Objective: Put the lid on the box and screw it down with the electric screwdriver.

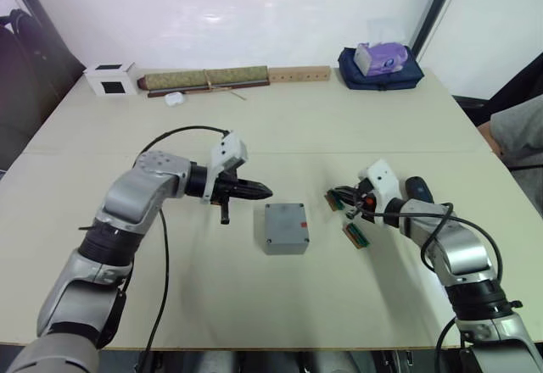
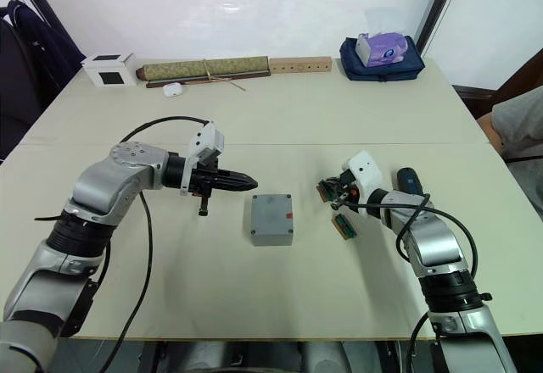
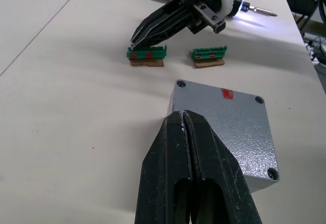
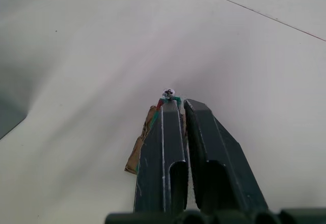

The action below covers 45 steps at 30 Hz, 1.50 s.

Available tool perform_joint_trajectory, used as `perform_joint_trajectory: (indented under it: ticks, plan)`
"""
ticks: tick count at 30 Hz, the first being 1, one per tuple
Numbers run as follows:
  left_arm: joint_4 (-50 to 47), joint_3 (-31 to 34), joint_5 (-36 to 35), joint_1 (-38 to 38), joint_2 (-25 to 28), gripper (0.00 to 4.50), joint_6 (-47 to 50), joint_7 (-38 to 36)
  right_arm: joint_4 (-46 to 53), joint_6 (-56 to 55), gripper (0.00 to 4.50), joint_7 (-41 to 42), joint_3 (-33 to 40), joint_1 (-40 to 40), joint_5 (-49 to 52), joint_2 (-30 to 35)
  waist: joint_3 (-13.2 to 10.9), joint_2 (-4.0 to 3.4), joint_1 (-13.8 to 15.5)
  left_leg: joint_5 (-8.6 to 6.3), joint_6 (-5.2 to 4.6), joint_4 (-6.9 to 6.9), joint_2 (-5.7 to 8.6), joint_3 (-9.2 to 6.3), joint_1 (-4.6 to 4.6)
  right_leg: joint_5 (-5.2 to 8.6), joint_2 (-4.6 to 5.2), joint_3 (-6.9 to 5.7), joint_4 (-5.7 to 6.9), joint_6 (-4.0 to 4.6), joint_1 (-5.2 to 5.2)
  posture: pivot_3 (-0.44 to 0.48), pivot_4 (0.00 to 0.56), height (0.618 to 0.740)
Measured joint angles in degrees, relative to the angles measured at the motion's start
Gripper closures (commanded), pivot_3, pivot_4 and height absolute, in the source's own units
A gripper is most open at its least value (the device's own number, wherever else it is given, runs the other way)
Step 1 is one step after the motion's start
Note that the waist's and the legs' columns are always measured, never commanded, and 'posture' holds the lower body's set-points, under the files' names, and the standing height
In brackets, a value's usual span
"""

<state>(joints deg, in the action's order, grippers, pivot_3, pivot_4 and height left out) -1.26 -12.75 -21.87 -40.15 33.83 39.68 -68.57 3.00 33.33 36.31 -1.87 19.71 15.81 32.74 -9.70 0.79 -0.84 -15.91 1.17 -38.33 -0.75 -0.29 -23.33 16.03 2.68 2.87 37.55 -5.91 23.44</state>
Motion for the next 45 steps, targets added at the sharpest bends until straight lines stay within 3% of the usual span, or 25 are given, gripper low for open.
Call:
perform_joint_trajectory:
  ticks: [2, 15, 18, 36, 40, 45]
  plan:
    - [0.0, 0.0, 0.0, 0.1, 0.0, 4.5, 0.0, 0.0, 0.0, 0.0, 2.33, 0.0, 0.0, 0.0, -0.3, 0.1, 0.0, 0.0, 0.0, 0.0, 0.0, 0.0, 0.0, 0.0, 0.0, 0.0, 0.0, 0.0, 0.0, 0.0, 0.0, 0.0, 0.15, 0.74]
    - [0.0, -1.3, 0.4, 0.1, -0.1, 4.5, -0.4, 0.0, 0.6, 0.2, 2.33, 0.5, 0.2, 1.1, -0.5, -0.8, 0.0, 0.0, 0.0, 0.0, 0.0, 0.0, 0.0, 0.0, 0.0, 0.0, 0.0, 0.0, 0.0, 0.0, 0.0, 0.0, 0.15, 0.74]
    - [0.0, -1.3, 0.4, 0.1, 0.0, 4.5, -0.4, 0.0, 0.0, 0.1, 3.47, 0.4, 0.0, 1.5, -0.8, -1.4, 0.0, 0.0, 0.0, 0.0, 0.0, 0.0, 0.0, 0.01, 0.0, 0.0, 0.0, 0.0, 0.0, 0.0, 0.0, 0.0, 0.15, 0.74]
    - [0.0, -1.3, 0.6, 1.2, 0.2, 4.5, -0.6, 0.1, -2.2, -0.8, 3.47, 0.5, -0.3, 1.8, -2.6, -2.5, 0.0, 0.0, 0.0, 0.0, 0.0, 0.0, 0.0, 0.0, 0.0, 0.0, 0.0, 0.0, 0.0, 0.0, 0.0, 0.0, 0.15, 0.74]
    - [0.0, -1.3, 0.6, 1.2, 0.2, 4.5, -0.6, 0.1, -2.2, -0.9, 4.43, 0.6, -0.3, 1.8, -2.6, -2.8, 0.0, 0.0, 0.0, 0.0, 0.0, 0.0, 0.01, 0.0, 0.0, 0.0, 0.0, 0.0, 0.0, 0.0, 0.0, 0.0, 0.15, 0.74]
    - [0.0, -1.4, 0.9, 1.2, 0.2, 4.5, -0.7, 0.1, -2.2, -1.0, 4.43, 0.6, -0.3, 1.8, -2.6, -3.0, 0.0, 0.0, 0.0, 0.0, 0.0, 0.0, 0.01, 0.0, 0.0, 0.0, 0.0, 0.0, 0.0, 0.0, 0.0, 0.0, 0.15, 0.74]
